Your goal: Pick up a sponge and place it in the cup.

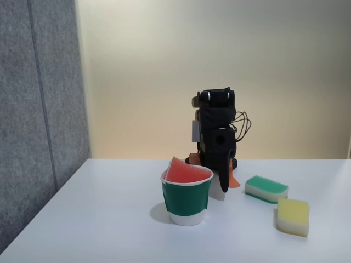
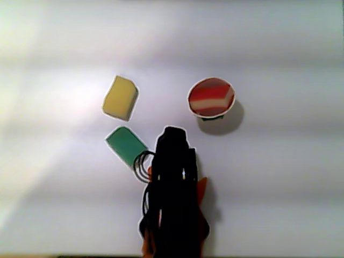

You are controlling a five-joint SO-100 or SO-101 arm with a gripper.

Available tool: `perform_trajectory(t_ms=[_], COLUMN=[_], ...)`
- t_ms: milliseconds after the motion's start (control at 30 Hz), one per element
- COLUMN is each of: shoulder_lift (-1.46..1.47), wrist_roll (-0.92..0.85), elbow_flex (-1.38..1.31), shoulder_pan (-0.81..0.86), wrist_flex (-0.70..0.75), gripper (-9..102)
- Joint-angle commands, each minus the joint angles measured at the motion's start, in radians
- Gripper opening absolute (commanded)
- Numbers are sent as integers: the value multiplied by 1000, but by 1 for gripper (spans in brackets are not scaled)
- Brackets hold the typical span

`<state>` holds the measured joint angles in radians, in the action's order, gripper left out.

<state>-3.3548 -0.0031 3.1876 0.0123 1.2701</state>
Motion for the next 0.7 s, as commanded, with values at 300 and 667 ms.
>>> perform_trajectory(t_ms=[300, 667], shoulder_lift=[-12, -12], wrist_roll=[17, 23], elbow_flex=[44, 44], shoulder_pan=[63, 46], wrist_flex=[18, 18], gripper=[2, 1])
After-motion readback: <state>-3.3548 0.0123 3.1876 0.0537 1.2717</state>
